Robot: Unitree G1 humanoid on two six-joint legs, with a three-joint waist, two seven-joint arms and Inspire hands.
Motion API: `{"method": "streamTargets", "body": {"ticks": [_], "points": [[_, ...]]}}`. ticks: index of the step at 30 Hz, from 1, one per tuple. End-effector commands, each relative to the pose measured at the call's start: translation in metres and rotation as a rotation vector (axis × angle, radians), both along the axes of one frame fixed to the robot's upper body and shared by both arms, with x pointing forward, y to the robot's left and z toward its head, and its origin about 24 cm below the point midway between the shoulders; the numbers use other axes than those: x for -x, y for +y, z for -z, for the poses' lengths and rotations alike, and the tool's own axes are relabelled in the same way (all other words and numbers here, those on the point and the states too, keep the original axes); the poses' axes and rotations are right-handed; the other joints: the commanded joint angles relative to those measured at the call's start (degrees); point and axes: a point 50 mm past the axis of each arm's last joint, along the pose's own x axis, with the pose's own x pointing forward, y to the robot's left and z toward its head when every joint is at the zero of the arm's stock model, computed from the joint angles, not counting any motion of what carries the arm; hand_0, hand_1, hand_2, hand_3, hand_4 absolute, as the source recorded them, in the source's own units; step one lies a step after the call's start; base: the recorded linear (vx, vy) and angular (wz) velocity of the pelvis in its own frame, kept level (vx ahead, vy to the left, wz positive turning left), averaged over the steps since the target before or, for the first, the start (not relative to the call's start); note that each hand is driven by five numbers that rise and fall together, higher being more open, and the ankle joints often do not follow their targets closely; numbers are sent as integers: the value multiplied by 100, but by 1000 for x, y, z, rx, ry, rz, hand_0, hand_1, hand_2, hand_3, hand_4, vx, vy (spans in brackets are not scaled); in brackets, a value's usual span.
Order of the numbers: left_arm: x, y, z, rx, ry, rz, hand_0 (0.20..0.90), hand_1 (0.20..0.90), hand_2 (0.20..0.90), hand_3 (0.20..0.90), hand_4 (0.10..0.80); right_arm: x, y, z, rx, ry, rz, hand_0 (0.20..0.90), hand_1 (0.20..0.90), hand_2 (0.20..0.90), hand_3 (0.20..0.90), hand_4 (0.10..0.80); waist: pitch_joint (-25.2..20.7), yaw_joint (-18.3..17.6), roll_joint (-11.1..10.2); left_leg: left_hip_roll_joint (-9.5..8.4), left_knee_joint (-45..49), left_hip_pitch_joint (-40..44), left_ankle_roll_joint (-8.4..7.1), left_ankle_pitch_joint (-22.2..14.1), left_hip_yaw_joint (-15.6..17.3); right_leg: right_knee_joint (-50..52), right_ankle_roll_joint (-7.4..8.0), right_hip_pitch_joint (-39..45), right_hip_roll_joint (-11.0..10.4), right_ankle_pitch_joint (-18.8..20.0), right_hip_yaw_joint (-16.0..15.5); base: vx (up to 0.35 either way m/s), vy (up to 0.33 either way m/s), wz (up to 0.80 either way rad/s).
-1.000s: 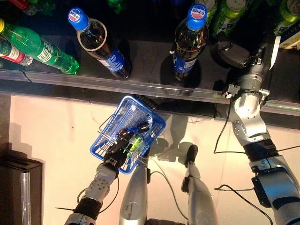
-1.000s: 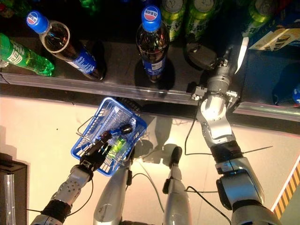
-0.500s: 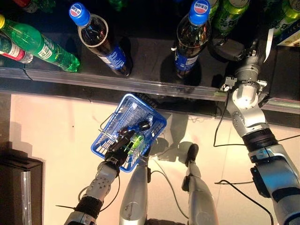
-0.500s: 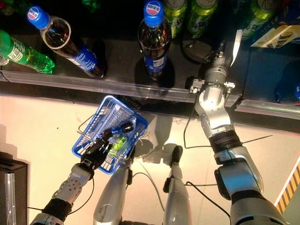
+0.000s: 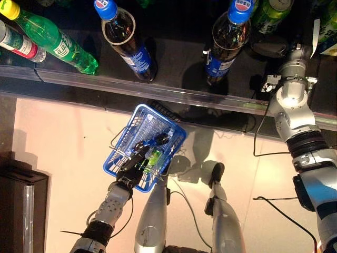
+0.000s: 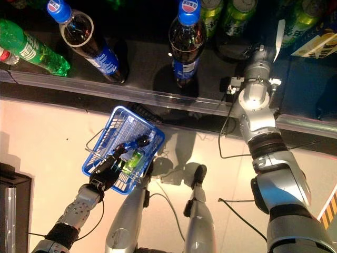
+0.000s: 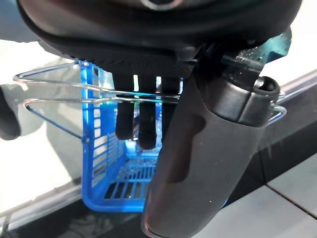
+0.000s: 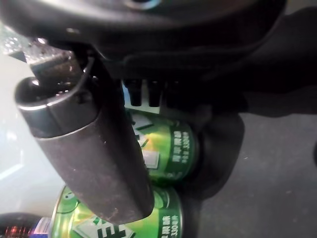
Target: Pick up the drink and place into the basket.
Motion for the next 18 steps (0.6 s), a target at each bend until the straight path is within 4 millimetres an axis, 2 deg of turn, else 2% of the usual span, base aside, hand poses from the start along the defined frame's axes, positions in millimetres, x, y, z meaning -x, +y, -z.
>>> {"method": "streamTargets", "body": {"ticks": [1,2,3,7,18], "points": [[-3,38,-51,-91,-287,-26,300,300,300,200,100,22,0,-85,133,-232,-6,524,524,524,461,361,-121,220,134,-300,25,-177,172,-62,-107,970,222,-98,-298,-832,-137,0,0,0],[-3,39,-51,-93,-285,-27,300,300,300,200,100,22,-4,-84,129,-225,10,446,446,446,370,270,-121,229,126,-298,25,-182,177,-65,-110,974,222,-103,-302,-833,-151,0,0,0],[-2,40,-51,-94,-284,-27,300,300,300,200,100,22,-6,-84,125,-224,17,300,300,300,200,100,-121,233,123,-297,24,-184,179,-65,-110,976,223,-106,-303,-832,-157,23,-19,4],[-1,44,-52,-100,-284,-27,300,300,300,200,100,23,-17,-85,80,-225,42,300,300,300,200,100,-121,260,103,-302,-21,-176,198,-69,-121,942,233,-97,-306,-811,-198,14,-21,7],[-4,45,-56,-102,-290,-17,300,300,300,200,100,20,-20,-77,56,-197,32,300,300,300,200,100,-121,268,106,-332,-42,-150,214,-82,-97,876,250,-50,-328,-780,-239,0,0,0]]}}
